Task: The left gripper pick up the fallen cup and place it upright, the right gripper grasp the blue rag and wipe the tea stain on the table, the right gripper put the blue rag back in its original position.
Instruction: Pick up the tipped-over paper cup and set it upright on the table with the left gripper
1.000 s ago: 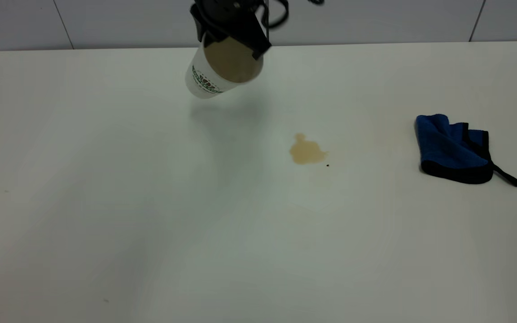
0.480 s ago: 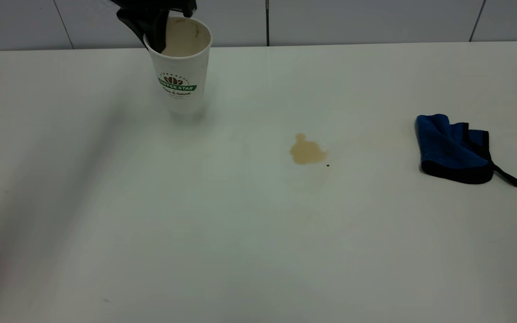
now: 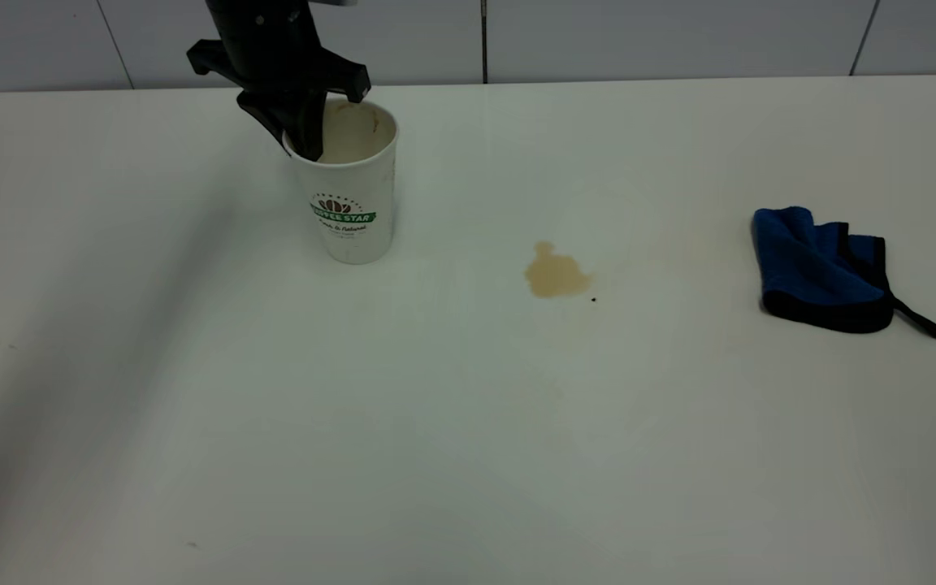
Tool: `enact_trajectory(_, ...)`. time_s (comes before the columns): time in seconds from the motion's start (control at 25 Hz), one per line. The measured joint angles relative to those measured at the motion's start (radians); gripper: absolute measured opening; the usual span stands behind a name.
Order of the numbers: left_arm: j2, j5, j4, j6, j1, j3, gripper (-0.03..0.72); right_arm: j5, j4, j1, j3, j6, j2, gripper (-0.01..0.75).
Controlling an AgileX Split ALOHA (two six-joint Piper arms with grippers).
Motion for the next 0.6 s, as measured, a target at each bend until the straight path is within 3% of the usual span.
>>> enact_trajectory(0.24, 0.011, -0.015, -0.002, 0.002, 0.000, 0.000, 0.100, 0.000, 0.000, 0.000, 0.000, 0.000, 0.000, 0.553)
enact_trajectory(0.6, -0.026, -0.011, -0.001, 0.002, 0.000, 0.000, 0.399, 0.000, 0.000, 0.000, 0.000, 0.000, 0.000, 0.553)
